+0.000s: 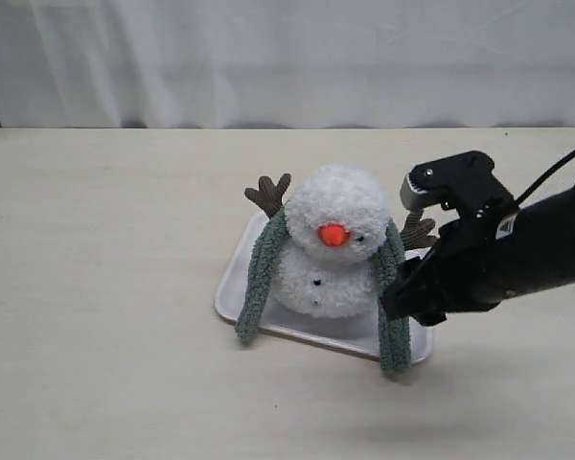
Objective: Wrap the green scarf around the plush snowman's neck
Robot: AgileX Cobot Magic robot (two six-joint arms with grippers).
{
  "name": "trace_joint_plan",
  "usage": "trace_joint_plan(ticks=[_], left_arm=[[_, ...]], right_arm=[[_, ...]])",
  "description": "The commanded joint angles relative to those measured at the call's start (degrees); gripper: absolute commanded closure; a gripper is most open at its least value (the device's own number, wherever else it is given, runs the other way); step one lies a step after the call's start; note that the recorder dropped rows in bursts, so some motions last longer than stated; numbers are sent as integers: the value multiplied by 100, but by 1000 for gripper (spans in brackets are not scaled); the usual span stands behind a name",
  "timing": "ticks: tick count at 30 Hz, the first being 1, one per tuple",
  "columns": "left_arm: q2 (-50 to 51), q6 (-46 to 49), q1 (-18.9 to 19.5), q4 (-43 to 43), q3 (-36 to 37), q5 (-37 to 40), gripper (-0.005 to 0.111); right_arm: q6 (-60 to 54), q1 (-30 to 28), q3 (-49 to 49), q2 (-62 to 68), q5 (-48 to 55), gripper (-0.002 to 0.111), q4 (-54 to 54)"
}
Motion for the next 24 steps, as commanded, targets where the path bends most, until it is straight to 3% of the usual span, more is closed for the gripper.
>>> trace_joint_plan(ticks=[1,16,18,24], left_arm=[[-10,8,3,-44,21,-61,107],[-10,8,3,-32,21,-61,107],[-10,8,3,-32,21,-61,107],[-10,8,3,-32,21,-61,107]], right_arm=[[136,-17,359,264,-786,51,6],[139,-5,439,1324,-1550,55,564],[128,-5,439,1328,-1550,63,603],[71,-5,439,1328,-1540,102,603]])
